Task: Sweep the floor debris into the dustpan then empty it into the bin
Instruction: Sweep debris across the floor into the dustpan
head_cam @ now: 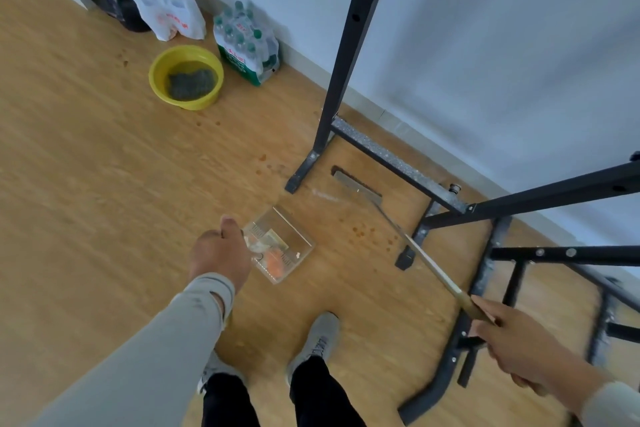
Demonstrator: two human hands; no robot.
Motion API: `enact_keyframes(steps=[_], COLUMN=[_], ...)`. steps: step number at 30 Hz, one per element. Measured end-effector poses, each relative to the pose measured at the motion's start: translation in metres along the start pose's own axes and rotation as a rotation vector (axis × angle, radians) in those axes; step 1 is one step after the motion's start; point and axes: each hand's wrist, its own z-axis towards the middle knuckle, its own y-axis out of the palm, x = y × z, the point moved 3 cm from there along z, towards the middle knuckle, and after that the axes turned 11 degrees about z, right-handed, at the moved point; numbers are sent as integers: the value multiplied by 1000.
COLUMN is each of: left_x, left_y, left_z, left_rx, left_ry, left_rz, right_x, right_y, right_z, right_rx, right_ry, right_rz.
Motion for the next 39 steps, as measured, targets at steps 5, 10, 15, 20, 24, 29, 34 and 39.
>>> enact_keyframes(steps=[5,10,15,20,24,29,34,39], left_x=[-4,-8,-4,-4,-8,-13,-14,-10], left_y=[2,-1,-2,-1,1,2,3,6], left_z=[6,12,8,12,15,15,16,15], left_rx=[21,53,46,50,62,103,100,72], left_ry=[0,-18,-20,-28,-32,-48,-56,-47], left_rz=[32,52,60,64,68,45,37,55], right_x=[-57,-73,5,62,44,-26,-32,-26], right_y=[27,79,90,27,16,51,129,160], right_z=[68,91,34,4,12,75,36,-21], right_rx=[131,27,-141,-82,43,120,-34,-219], right_ry=[-86,5,-9,133,50,27,48,38], right_rz=[-5,-152,-67,215,218,46,70,307])
